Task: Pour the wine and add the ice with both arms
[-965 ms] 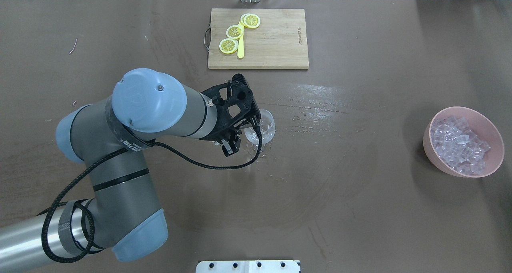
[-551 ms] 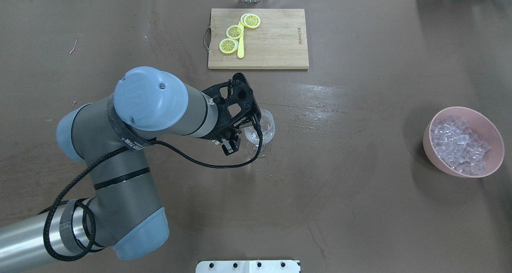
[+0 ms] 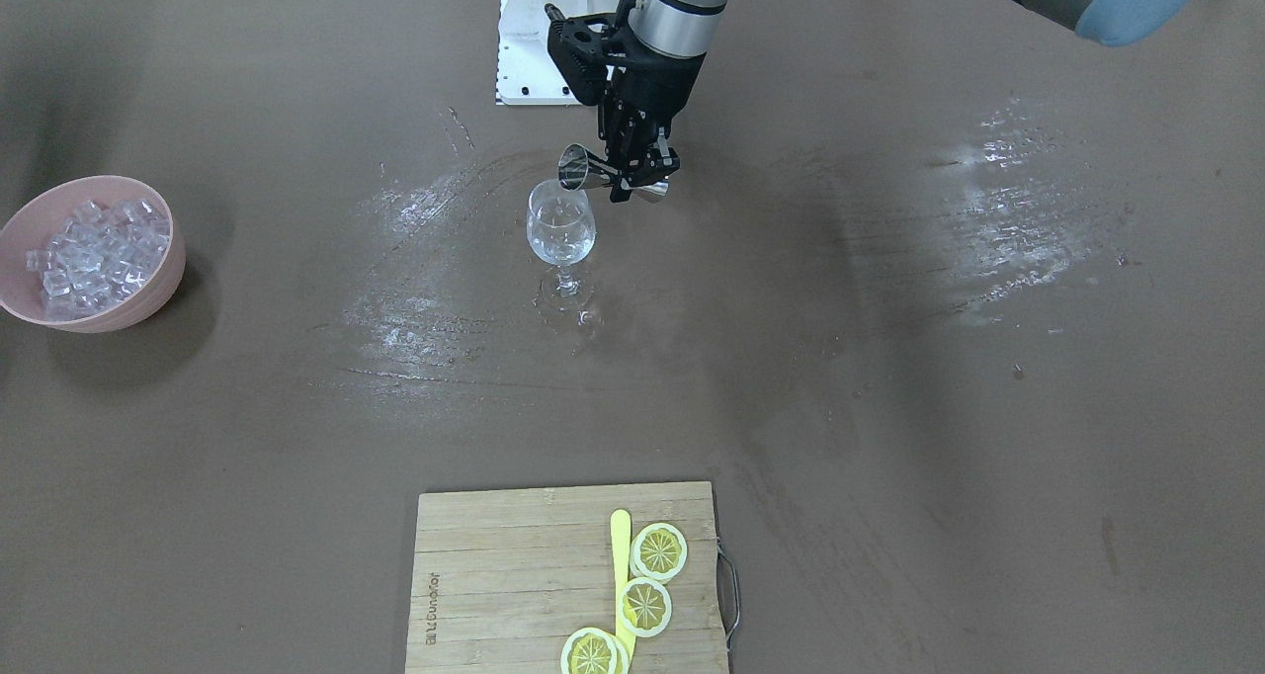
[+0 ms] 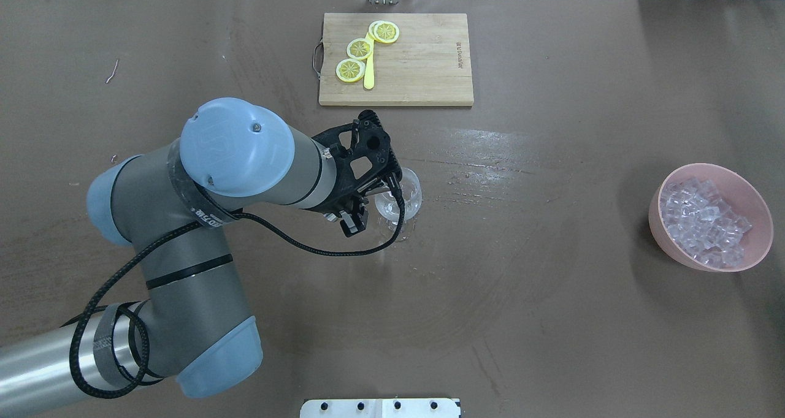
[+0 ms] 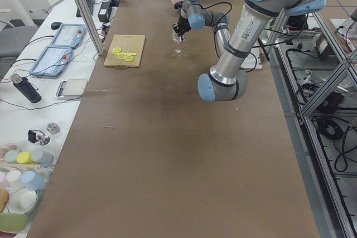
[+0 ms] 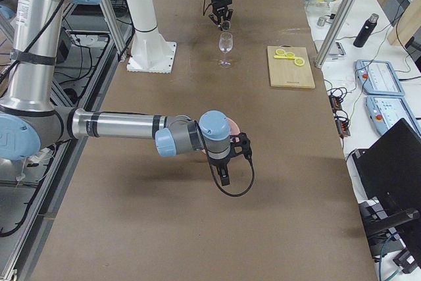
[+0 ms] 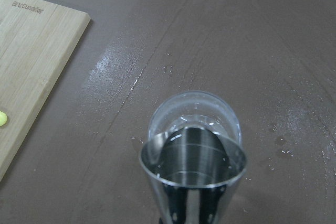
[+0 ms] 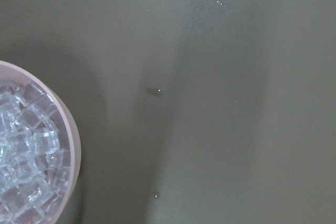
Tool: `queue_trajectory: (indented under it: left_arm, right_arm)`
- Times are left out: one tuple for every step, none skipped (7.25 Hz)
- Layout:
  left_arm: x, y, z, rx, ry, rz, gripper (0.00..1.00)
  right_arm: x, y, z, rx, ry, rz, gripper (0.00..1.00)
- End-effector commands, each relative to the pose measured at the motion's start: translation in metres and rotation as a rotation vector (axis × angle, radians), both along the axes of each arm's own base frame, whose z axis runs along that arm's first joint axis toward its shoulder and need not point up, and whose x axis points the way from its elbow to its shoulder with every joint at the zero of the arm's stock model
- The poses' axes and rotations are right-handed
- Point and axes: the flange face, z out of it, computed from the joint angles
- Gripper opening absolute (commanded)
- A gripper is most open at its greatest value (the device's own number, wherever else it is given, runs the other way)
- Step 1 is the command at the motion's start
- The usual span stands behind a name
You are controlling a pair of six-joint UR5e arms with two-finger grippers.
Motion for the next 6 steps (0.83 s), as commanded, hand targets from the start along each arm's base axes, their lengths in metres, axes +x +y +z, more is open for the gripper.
queue_trajectory:
  left_arm:
    - [0.0,-0.002,0.001,-0.003,-0.004,-0.002,0.0]
    - [0.0,-0.002,0.0,-0.01,-0.018,-0.003,0.0]
    - [0.0,-0.002,-0.003,-0.015,-0.029,-0.003,0.0]
    - [0.0,-0.003,-0.005,-0.013,-0.035,-0.012,0.0]
    - [0.0,-0.006,-0.005,-0.01,-0.059,-0.032,0.0]
    - [-0.001,-0.005,-0.014,0.0,-0.081,-0.021,0.0]
  right_arm:
    - [0.0,0.0,0.0,-0.002,-0.004,-0.001,1.0]
    - [0.0,0.0,0.001,-0.003,-0.006,-0.001,1.0]
    - [0.0,0.0,0.002,-0.005,-0.005,-0.001,1.0]
    - [0.0,0.0,0.002,-0.004,-0.005,-0.002,1.0]
    - [0.0,0.0,0.002,-0.005,-0.005,-0.001,1.0]
    - [-0.001,0.0,0.002,-0.004,-0.005,-0.004,1.0]
